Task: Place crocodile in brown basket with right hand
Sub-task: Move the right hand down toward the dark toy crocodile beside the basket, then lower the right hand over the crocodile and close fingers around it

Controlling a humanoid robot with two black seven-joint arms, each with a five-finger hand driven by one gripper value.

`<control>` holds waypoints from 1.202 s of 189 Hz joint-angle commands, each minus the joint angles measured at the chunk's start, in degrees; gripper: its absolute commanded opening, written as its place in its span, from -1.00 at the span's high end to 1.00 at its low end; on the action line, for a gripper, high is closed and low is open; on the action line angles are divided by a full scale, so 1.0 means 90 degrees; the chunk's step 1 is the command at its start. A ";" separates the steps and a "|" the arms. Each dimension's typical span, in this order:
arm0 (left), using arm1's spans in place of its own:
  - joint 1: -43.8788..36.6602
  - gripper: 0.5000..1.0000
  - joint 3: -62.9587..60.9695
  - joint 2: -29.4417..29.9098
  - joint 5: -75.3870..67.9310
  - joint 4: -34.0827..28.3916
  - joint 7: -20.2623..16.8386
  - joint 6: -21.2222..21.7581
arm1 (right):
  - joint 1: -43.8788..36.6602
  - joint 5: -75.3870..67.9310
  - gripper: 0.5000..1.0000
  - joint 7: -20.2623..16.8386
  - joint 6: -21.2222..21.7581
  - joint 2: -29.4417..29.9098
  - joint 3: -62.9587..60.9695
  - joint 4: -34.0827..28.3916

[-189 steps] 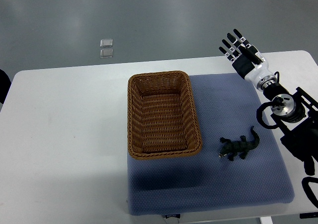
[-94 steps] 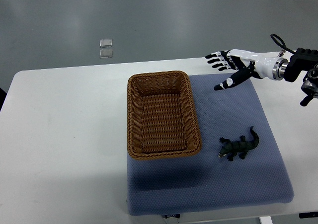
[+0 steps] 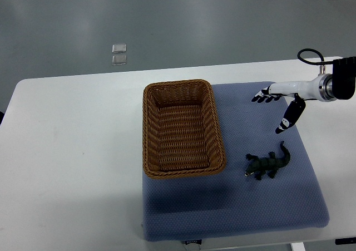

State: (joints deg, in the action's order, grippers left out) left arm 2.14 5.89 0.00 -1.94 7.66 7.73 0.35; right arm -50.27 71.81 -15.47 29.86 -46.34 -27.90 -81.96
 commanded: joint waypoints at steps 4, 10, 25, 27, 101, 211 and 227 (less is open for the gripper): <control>-0.0003 -1.00 0.0000 0.0000 0.0000 -0.0011 0.0011 0.0001 | 0.0156 -0.0020 -0.73 -0.0009 -0.0017 -0.0125 -0.0045 -0.0278; -0.0003 -1.00 0.0000 0.0000 0.0000 -0.0011 0.0011 0.0001 | 0.0234 -0.0030 -0.73 -0.0009 -0.0056 -0.0135 -0.0074 -0.0336; -0.0003 -1.00 0.0000 0.0000 0.0000 -0.0021 0.0011 0.0001 | 0.0449 -0.0030 -0.72 0.0010 -0.0203 -0.0135 -0.0113 -0.0376; -0.0003 -1.00 0.0000 0.0000 0.0000 -0.0021 0.0011 0.0001 | 0.0478 -0.0030 -0.72 0.0010 -0.0222 -0.0135 -0.0113 -0.0376; 0.0007 -1.00 -0.0010 0.0000 0.0000 0.0008 0.0040 0.0001 | 0.1865 -0.0030 -0.72 0.0059 -0.0808 -0.0183 -0.0660 -0.0776; 0.0007 -1.00 -0.0010 0.0000 0.0000 -0.0001 0.0040 0.0001 | 0.2470 0.0049 -0.70 0.0371 -0.1189 -0.0047 -0.0845 -0.0932; 0.0007 -1.00 -0.0010 0.0000 0.0000 -0.0001 0.0040 0.0001 | 0.2509 0.0068 -0.70 0.0401 -0.1248 -0.0047 -0.0845 -0.0932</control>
State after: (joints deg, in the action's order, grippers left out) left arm 2.20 5.74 0.00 -1.94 7.70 8.09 0.35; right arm -28.20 72.23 -12.23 19.20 -46.84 -35.48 -90.37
